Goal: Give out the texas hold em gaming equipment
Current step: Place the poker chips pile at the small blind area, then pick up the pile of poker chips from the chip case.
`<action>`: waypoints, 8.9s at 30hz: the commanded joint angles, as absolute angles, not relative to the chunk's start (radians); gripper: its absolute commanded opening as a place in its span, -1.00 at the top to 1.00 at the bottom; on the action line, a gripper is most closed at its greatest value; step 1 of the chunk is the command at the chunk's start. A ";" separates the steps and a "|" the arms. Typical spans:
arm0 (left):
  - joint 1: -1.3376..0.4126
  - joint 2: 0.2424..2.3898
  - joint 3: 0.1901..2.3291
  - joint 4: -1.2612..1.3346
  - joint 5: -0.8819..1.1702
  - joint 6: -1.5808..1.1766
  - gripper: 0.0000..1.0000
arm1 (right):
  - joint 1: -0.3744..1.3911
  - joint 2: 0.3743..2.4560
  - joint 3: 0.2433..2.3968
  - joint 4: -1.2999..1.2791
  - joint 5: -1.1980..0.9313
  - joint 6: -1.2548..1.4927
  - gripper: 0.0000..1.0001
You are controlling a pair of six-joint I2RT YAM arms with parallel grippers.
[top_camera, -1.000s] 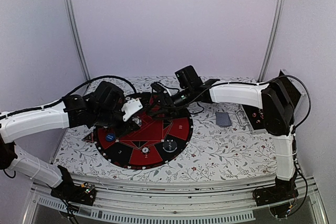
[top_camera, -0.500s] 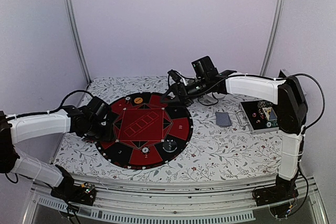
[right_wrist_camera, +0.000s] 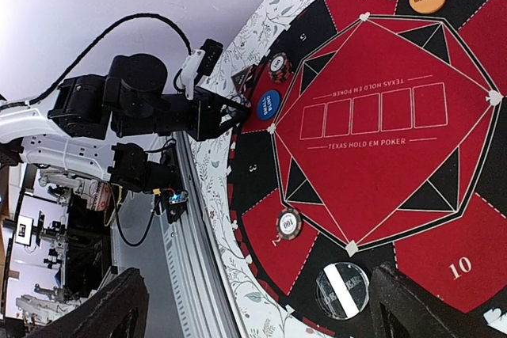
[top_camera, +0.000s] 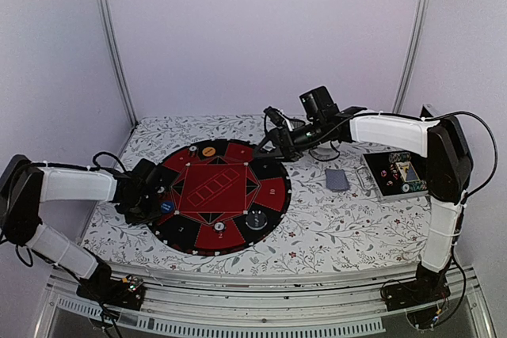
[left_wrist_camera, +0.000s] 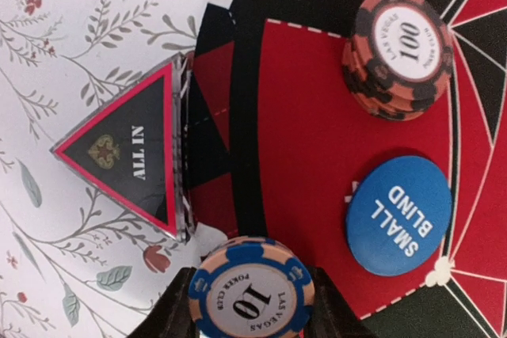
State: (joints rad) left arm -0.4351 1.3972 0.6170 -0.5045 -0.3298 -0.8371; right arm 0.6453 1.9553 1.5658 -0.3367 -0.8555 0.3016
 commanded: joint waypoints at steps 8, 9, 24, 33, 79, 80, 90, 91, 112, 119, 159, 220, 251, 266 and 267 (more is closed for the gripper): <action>-0.430 1.451 0.610 -0.443 -0.347 -0.894 1.00 | 0.638 1.895 1.550 -0.339 -0.850 0.282 -0.98; -0.431 1.449 0.607 -0.443 -0.343 -0.894 1.00 | 0.639 1.897 1.553 -0.340 -0.850 0.284 -0.98; -0.431 1.387 0.580 -0.457 -0.318 -0.914 -0.04 | 0.626 1.884 1.566 -0.353 -0.827 0.288 -0.98; -0.431 1.325 0.597 -0.507 -0.341 -0.904 -0.66 | 0.590 1.854 1.565 -0.371 -0.758 0.283 -0.98; -0.410 1.214 0.909 -0.447 -0.461 -0.303 -0.96 | -0.003 2.199 1.689 -0.694 0.441 0.011 0.08; -0.410 1.217 0.911 -0.447 -0.458 -0.304 -0.96 | -0.003 2.198 1.684 -0.695 0.440 0.011 0.09; -0.410 1.229 0.917 -0.448 -0.446 -0.304 -0.96 | -0.003 2.184 1.665 -0.704 0.450 0.011 0.11; -0.409 1.229 0.917 -0.448 -0.446 -0.303 -0.96 | -0.004 2.184 1.663 -0.708 0.444 0.011 0.11; -0.410 1.223 0.905 -0.449 -0.431 -0.300 -0.96 | 0.047 2.154 1.598 -0.685 0.330 0.011 0.26; -0.408 1.224 0.900 -0.454 -0.426 -0.294 -0.96 | 0.016 2.183 1.601 -0.682 0.419 0.011 0.21; -0.408 1.252 0.897 -0.454 -0.411 -0.288 -0.96 | 0.005 2.230 1.681 -0.720 0.617 -0.062 0.08; -0.407 1.263 0.876 -0.457 -0.397 -0.274 -0.96 | 0.003 2.273 1.725 -0.724 0.449 -0.102 0.16; -0.407 1.281 0.871 -0.456 -0.399 -0.264 -0.96 | 0.062 2.258 1.746 -0.745 0.558 -0.126 0.13; -0.407 1.285 0.860 -0.449 -0.405 -0.258 -0.96 | 0.005 2.273 1.754 -0.739 0.483 -0.125 0.00; -0.407 1.285 0.861 -0.449 -0.404 -0.258 -0.96 | 0.003 2.273 1.753 -0.740 0.484 -0.124 -0.03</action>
State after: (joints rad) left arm -0.4202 1.2766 0.8700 -0.4610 -0.4011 -0.2722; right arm 0.0315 2.2410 1.7409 -0.7483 0.5186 -0.1284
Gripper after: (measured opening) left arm 0.981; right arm 0.493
